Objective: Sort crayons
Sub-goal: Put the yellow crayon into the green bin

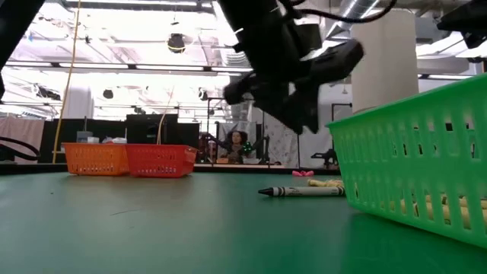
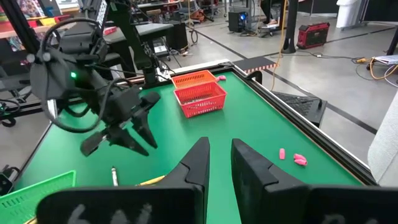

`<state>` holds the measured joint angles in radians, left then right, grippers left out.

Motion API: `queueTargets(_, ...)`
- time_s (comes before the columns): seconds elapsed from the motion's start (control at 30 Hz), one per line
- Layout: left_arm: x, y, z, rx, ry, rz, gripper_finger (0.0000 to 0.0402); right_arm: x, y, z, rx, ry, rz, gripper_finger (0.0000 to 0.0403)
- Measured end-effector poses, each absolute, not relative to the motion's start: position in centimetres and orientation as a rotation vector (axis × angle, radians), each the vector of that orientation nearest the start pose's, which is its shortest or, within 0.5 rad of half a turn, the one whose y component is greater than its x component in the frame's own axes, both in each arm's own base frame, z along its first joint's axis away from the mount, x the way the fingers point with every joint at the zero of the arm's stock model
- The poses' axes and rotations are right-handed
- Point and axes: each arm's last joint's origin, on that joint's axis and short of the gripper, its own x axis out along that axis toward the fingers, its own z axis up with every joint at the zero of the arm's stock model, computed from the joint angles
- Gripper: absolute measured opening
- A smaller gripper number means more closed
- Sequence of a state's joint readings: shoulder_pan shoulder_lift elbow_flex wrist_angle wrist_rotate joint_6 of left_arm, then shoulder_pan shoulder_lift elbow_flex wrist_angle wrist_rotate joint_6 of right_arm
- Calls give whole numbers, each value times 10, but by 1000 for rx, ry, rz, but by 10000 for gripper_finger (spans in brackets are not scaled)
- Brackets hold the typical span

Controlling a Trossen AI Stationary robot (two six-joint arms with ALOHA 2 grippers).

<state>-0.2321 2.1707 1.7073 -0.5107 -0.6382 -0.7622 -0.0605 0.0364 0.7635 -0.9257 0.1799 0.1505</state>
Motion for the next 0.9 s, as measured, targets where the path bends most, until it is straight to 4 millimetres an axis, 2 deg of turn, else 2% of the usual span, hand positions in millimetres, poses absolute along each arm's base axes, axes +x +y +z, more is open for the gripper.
queueTargets(0.07, 462, -92, 190, -285, 672, 623, 98, -7, -5, 302, 137, 180, -254, 68)
queueTargets(0.17, 472, -89, 174, -341, 684, 571, 98, -7, -5, 302, 137, 180, -254, 68)
queueTargets(0.27, 477, -84, 155, -346, 712, 573, 98, -7, -5, 302, 137, 180, -254, 68)
queueTargets(0.43, 479, -83, 142, -334, 716, 597, 98, -7, -5, 302, 137, 180, -254, 68)
queueTargets(0.9, 467, -87, 133, -334, 831, 649, 98, -7, -5, 302, 137, 180, -254, 68)
